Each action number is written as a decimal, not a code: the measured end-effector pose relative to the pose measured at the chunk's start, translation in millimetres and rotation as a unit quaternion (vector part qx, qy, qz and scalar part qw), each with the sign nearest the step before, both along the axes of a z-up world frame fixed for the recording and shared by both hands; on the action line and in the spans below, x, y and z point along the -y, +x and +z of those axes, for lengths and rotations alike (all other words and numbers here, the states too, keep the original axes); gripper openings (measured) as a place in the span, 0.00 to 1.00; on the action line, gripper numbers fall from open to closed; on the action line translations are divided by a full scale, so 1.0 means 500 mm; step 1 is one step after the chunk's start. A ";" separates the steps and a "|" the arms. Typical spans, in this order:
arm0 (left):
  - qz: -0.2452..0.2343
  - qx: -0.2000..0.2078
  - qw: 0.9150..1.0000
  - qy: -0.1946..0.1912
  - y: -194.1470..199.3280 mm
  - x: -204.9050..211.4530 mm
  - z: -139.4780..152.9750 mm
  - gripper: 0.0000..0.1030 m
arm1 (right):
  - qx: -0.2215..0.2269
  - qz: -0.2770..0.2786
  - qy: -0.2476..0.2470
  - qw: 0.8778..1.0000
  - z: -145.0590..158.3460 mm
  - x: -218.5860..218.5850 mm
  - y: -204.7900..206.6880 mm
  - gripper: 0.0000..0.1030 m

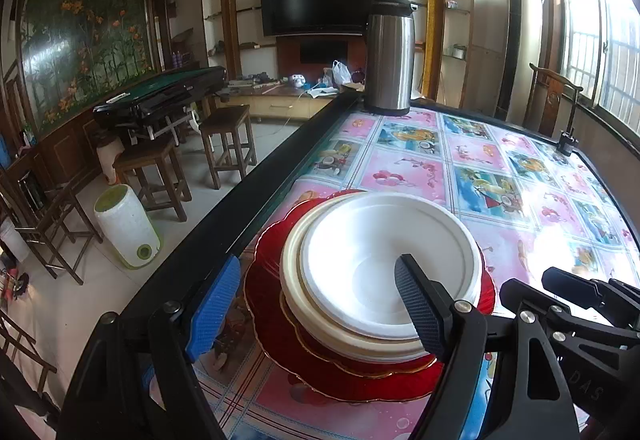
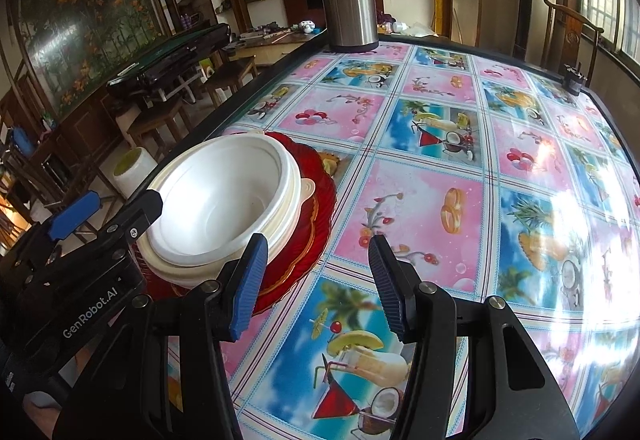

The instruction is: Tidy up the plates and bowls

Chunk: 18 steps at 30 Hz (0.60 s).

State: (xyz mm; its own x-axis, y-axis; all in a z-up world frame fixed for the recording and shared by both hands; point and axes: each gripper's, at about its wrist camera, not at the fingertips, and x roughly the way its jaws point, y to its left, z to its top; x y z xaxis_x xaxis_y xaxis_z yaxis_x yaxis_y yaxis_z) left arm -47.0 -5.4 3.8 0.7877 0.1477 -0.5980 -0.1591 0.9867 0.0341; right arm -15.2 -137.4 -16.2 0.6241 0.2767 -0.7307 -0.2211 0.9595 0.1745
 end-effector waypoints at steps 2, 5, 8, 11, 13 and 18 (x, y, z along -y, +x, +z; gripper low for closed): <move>-0.002 0.002 1.000 0.003 -0.002 0.002 0.003 0.78 | 0.000 -0.002 0.001 1.000 0.001 0.002 0.000 0.52; -0.003 0.006 1.000 0.006 -0.005 0.003 0.003 0.78 | -0.002 -0.003 0.004 1.000 0.000 0.004 0.000 0.52; -0.005 0.003 1.000 0.006 -0.003 0.006 0.001 0.78 | -0.006 -0.004 0.005 1.000 -0.003 0.008 0.000 0.52; -0.005 0.000 1.000 0.005 -0.001 0.008 -0.002 0.78 | -0.008 -0.002 0.005 1.000 -0.006 0.009 0.001 0.52; -0.007 -0.002 1.000 0.006 0.000 0.010 -0.005 0.78 | -0.009 -0.001 0.005 1.000 -0.008 0.010 0.000 0.52; -0.011 -0.005 1.000 0.007 0.000 0.013 -0.007 0.78 | -0.007 -0.001 0.006 1.000 -0.008 0.011 -0.002 0.52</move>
State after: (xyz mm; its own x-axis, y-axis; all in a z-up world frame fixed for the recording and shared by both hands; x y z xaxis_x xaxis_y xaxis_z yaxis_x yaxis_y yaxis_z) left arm -46.9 -12.1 0.1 0.7849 0.1382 -0.6040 -0.1361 0.9895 0.0495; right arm -16.0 -143.1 -20.4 0.6140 0.2838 -0.7365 -0.2159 0.9579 0.1891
